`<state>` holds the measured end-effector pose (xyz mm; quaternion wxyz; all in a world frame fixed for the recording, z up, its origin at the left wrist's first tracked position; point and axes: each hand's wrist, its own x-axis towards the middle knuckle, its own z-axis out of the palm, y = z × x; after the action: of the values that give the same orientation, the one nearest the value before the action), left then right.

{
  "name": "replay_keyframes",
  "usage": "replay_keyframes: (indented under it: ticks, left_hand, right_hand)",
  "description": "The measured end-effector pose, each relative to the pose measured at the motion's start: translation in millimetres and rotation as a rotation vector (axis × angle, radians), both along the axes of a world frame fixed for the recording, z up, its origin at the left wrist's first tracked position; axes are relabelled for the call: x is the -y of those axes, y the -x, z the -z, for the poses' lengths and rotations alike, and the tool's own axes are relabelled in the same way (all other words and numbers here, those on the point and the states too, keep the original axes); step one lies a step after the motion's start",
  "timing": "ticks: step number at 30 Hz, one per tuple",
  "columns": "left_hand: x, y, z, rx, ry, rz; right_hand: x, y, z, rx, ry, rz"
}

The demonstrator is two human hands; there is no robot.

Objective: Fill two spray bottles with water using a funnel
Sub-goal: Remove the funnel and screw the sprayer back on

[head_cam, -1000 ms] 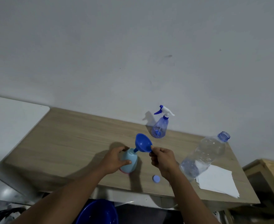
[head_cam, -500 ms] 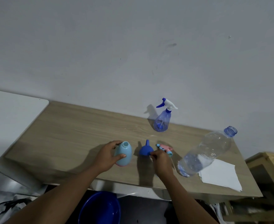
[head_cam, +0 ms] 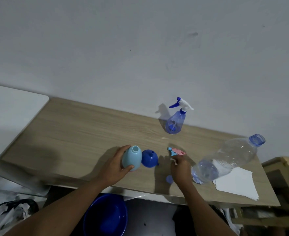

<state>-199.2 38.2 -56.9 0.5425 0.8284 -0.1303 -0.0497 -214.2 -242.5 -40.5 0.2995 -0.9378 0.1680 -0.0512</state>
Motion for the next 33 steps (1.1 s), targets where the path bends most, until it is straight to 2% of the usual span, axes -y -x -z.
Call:
replay_keyframes:
  ticks: [2,4,9,13,18,22,25,30,33]
  left_hand:
    - [1.1,-2.0,4.4,0.005,0.0,0.015]
    - [2.5,-1.7,7.6,0.033,-0.026,0.025]
    - [6.5,-2.2,27.4,0.039,-0.002,0.054]
    - [9.3,-3.3,36.0,0.014,0.046,0.048]
    - [12.4,-1.0,32.9,0.007,0.082,0.02]
    - [12.2,0.6,21.1,0.096,0.025,-0.025]
    - [13.5,-0.5,10.3,0.13,0.017,-0.031]
    - [18.5,1.8,-17.0,0.215,0.04,-0.01]
    - [21.9,5.5,-31.7,0.265,0.066,-0.001]
  right_hand:
    - [14.7,-11.0,-4.4,0.017,-0.002,0.091]
    - [27.6,-23.1,-3.8,-0.074,0.006,0.157]
    - [37.9,-39.3,1.7,-0.286,-0.02,0.164]
    - [39.0,-48.6,7.2,-0.331,-0.113,0.231]
    - [40.0,-44.3,5.0,-0.206,-0.293,0.232]
    - [44.3,-40.1,-0.8,-0.129,-0.456,0.178]
    - [34.2,-39.5,-28.4,-0.017,-0.645,0.194]
    - [28.6,-45.7,-85.1,0.21,-0.746,0.188]
    - [20.8,-45.7,-135.4,0.371,-0.885,0.15]
